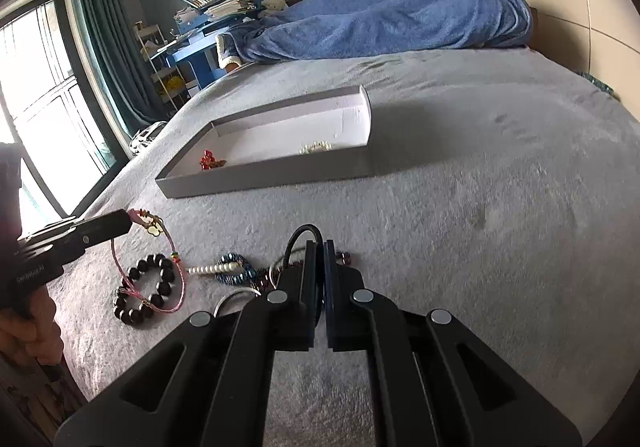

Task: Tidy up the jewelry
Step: 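Carry both items over the box and open both grippers to drop them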

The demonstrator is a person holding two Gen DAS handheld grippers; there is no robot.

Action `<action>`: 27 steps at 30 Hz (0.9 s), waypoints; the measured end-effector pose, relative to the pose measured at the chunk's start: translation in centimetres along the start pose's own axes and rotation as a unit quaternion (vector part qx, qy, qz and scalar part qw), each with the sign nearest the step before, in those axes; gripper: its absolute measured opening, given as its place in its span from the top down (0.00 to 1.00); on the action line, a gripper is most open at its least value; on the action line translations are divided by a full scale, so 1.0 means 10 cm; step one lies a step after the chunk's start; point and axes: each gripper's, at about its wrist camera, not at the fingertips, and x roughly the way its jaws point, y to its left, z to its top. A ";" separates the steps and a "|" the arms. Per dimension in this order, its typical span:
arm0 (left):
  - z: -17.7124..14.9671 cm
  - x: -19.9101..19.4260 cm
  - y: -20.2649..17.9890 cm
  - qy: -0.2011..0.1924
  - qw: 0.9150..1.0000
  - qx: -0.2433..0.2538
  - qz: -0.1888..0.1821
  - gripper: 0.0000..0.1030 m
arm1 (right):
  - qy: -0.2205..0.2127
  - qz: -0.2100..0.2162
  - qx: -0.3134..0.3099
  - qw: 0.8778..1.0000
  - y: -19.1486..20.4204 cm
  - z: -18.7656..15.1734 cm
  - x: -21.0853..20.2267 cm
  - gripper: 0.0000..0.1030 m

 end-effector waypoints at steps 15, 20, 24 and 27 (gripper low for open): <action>0.57 -0.05 0.38 -0.043 0.998 -0.010 0.040 0.96 | -0.019 0.008 -0.050 0.999 0.24 0.64 0.17 0.97; 0.74 -0.01 0.48 -0.052 0.997 -0.010 0.048 0.96 | -0.015 0.011 -0.061 0.998 0.29 0.84 0.32 0.97; 0.87 0.07 0.55 -0.056 0.997 -0.010 0.055 0.96 | -0.010 0.012 -0.070 0.997 0.32 1.01 0.49 0.97; 0.95 0.16 0.61 -0.057 0.997 -0.011 0.060 0.96 | -0.004 0.012 -0.075 0.997 0.35 1.11 0.63 0.97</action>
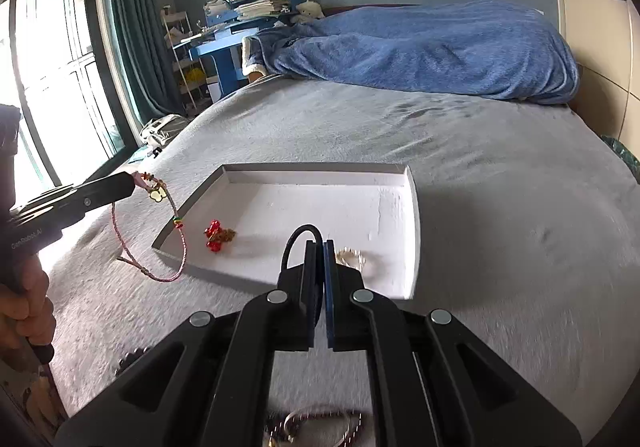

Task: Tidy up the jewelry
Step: 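Carry both items over the box and open both grippers to drop them, then move both tools back toward the remaining jewelry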

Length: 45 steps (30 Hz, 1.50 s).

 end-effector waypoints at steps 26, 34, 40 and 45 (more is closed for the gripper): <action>0.18 1.42 0.63 0.084 0.994 -0.033 0.062 0.96 | 0.105 -0.011 0.014 0.994 -0.15 0.49 1.52 0.97; 0.07 1.55 0.82 0.121 0.988 -0.047 0.088 0.84 | 0.120 -0.023 0.022 0.992 -0.22 0.46 1.67 0.94; 0.00 1.30 0.82 0.096 0.990 -0.047 0.092 0.55 | 0.085 -0.013 0.024 0.996 -0.19 0.44 1.41 0.58; -0.09 0.98 0.76 0.070 0.992 -0.049 0.088 0.41 | 0.055 -0.009 0.028 0.998 -0.19 0.33 1.10 0.47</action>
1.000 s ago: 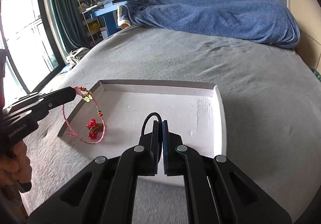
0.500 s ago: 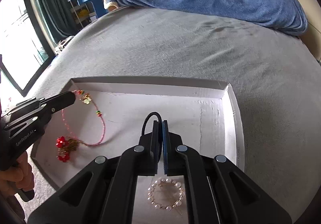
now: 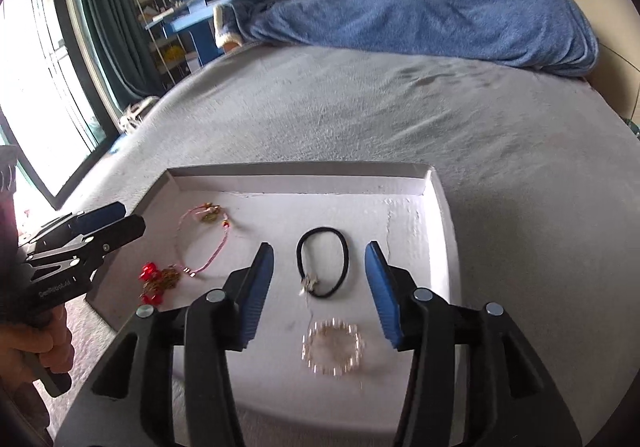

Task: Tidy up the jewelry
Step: 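Move both tools back toward the remaining jewelry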

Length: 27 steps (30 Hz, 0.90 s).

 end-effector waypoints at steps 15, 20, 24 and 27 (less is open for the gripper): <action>-0.62 -0.80 -0.07 -0.034 0.999 -0.002 -0.011 0.17 | -0.048 -0.017 -0.012 0.999 -0.03 -0.71 -0.84 0.15; -0.81 -0.94 -0.14 -0.026 1.000 0.003 -0.017 0.15 | -0.043 -0.016 0.003 0.999 -0.07 -0.97 -0.97 0.13; -0.95 -1.01 -0.17 -0.022 1.000 0.000 -0.020 0.13 | -0.040 -0.016 0.015 0.999 -0.10 -1.15 -1.04 0.12; -1.05 -1.06 -0.18 -0.018 1.000 -0.006 -0.024 0.13 | -0.039 -0.017 0.026 0.999 -0.13 -1.29 -1.09 0.12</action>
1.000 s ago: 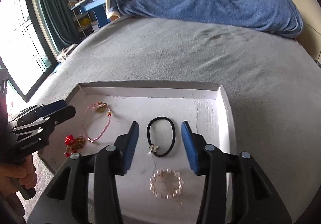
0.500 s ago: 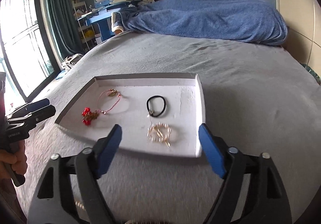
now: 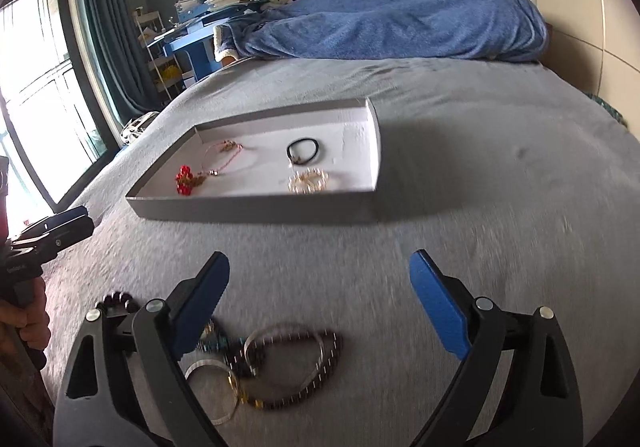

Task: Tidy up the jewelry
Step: 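Move both tools back toward the remaining jewelry, then grasp the black bead bracelet with the left gripper and lift it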

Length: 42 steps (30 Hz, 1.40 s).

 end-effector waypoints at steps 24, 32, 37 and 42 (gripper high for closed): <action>-0.61 -0.12 -0.29 0.045 0.999 0.028 -0.004 0.13 | -0.004 -0.020 -0.022 1.000 0.22 -0.55 -0.34 0.08; -0.66 0.01 -0.25 0.083 0.996 0.013 -0.010 0.48 | 0.001 0.009 -0.066 0.998 0.47 -0.63 -0.37 0.08; -0.68 0.02 -0.25 0.090 0.996 0.012 -0.008 0.63 | 0.009 0.027 -0.078 0.997 0.58 -0.67 -0.36 0.08; -0.69 0.00 -0.25 0.089 0.996 0.010 -0.011 0.68 | 0.017 0.038 -0.086 0.995 0.66 -0.71 -0.36 0.10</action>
